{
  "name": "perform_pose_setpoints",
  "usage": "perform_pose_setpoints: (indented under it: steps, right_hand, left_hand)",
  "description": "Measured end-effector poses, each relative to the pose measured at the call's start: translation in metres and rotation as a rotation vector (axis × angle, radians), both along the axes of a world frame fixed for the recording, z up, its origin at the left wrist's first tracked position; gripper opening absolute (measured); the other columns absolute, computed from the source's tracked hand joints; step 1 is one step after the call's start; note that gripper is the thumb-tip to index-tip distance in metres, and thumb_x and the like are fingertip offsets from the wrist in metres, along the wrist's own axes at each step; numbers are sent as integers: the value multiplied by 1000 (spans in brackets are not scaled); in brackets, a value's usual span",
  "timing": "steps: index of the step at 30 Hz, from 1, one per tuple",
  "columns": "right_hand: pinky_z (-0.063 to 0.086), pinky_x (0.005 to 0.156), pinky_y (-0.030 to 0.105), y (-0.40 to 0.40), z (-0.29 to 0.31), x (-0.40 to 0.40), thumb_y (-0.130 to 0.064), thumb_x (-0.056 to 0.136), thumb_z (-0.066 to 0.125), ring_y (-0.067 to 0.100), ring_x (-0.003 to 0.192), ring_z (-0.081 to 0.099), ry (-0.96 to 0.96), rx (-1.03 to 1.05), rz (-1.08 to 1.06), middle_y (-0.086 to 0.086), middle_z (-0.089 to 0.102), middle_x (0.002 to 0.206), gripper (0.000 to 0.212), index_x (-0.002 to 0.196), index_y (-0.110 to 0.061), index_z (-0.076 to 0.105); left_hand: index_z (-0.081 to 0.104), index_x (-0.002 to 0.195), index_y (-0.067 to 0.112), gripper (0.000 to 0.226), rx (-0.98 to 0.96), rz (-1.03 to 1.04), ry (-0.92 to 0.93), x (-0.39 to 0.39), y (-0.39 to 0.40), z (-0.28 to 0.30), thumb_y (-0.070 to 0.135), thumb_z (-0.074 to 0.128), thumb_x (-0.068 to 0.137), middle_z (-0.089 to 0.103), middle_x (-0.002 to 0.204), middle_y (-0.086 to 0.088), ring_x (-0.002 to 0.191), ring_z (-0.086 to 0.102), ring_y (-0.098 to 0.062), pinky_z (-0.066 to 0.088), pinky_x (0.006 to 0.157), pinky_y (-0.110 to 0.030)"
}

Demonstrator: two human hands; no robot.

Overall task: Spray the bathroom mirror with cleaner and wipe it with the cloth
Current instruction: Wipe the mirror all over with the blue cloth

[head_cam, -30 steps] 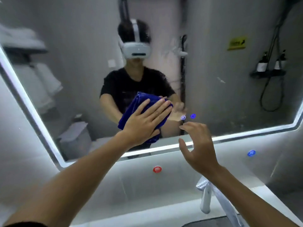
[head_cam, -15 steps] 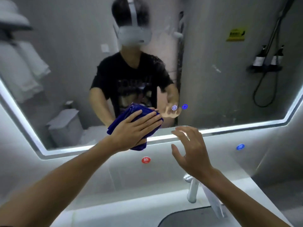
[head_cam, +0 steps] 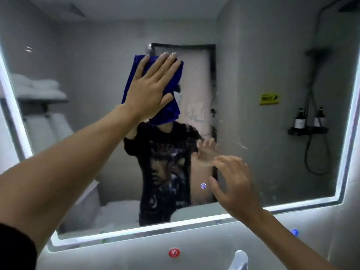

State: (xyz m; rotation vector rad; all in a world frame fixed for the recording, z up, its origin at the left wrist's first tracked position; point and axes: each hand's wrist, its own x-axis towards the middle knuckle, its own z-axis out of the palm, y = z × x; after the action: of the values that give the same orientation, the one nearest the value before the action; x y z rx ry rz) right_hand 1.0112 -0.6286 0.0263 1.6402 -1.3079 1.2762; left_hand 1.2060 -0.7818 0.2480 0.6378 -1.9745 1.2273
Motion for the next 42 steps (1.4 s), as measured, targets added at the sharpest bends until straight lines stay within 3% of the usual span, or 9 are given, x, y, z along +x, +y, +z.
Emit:
perform_pose_setpoints:
  steps: [4,9,14,18,27,35,39,42]
  right_hand:
    - [41,93,36,5,10,-10,-11,78,65,29,105,56,26,-28,-45,9,64,111,26,104,-7,69]
    - [45,93,37,6,-14,-15,-24,86,56,27,107,56,-22,28,-25,8,64,113,30,105,-6,69]
    - [46,92,35,3,-46,-3,-22,85,58,24,105,56,-71,46,29,4,66,110,24,102,-9,70]
    - [48,95,35,1,-75,6,-24,84,60,24,107,58,-58,105,36,5,67,114,33,115,-14,66]
    - [48,99,37,18,-125,18,-32,86,58,22,111,59,-82,220,39,5,67,117,35,113,-13,70]
    - [50,100,35,-5,-101,85,-28,85,62,18,115,57,-92,172,190,3,66,121,36,118,-14,66]
    - [49,101,33,-13,-74,93,-24,86,62,19,117,56,-80,115,225,3,64,122,36,120,-13,65]
    - [48,102,36,-22,-43,95,-16,90,58,20,120,55,-97,56,263,6,63,124,33,121,-9,64]
  left_hand:
    - [11,158,18,69,39,-54,163,-8,0,28,35,33,95,12,166,-1,153,7,-16,1,124,-47]
    - [10,158,18,69,13,-65,98,-6,-4,1,35,33,96,11,166,-1,153,6,-16,0,124,-46]
    - [11,158,17,71,33,-53,-36,-6,-2,-71,38,34,95,10,165,-2,153,7,-18,4,124,-49]
    - [10,158,17,73,53,-57,-174,-4,-1,-129,39,37,94,9,166,-2,153,5,-18,0,124,-48]
    - [4,158,19,72,118,-43,-243,14,-6,-258,43,35,98,0,165,-2,153,-6,-21,-4,123,-46]
    - [2,158,21,72,187,-23,-131,10,-3,-254,39,38,99,2,166,1,153,-2,-19,-2,123,-49]
    - [13,158,18,73,206,-39,76,6,-2,-214,34,45,94,7,165,1,153,3,-19,2,123,-51]
    - [10,158,19,71,227,-44,169,6,0,-178,35,39,95,8,166,0,153,5,-19,1,123,-50]
